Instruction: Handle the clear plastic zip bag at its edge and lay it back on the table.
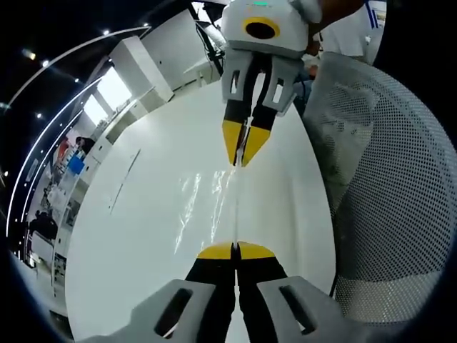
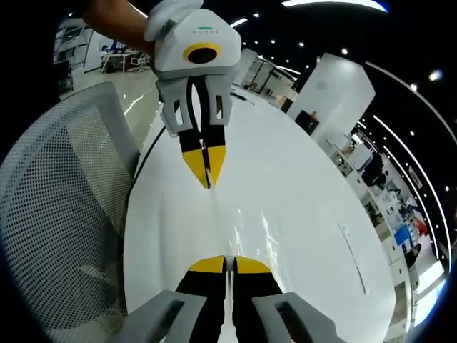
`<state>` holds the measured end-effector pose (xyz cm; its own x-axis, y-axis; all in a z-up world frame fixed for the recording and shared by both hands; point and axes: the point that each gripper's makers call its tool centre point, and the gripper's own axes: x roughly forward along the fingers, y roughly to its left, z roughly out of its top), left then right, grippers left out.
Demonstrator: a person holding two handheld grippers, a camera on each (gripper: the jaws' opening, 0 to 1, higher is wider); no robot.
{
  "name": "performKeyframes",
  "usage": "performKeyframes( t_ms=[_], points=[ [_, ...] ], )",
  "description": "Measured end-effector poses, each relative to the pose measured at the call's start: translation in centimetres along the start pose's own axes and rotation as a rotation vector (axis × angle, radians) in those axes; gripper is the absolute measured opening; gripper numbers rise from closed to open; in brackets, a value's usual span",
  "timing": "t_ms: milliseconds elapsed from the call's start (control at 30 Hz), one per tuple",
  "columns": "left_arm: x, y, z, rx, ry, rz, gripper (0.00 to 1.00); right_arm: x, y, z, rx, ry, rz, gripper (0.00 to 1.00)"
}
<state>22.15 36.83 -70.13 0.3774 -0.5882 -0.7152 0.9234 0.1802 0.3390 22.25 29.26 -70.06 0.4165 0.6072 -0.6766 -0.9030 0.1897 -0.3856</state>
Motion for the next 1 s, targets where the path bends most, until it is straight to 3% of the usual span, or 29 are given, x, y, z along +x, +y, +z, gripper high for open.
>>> performKeyframes(
  t_ms=[1000],
  points=[
    [-0.81, -0.09, -0.77, -0.016, 0.016, 0.012, 0.00, -0.47, -0.05, -0.55, 0.016, 0.006, -0.010, 0.00]
  ],
)
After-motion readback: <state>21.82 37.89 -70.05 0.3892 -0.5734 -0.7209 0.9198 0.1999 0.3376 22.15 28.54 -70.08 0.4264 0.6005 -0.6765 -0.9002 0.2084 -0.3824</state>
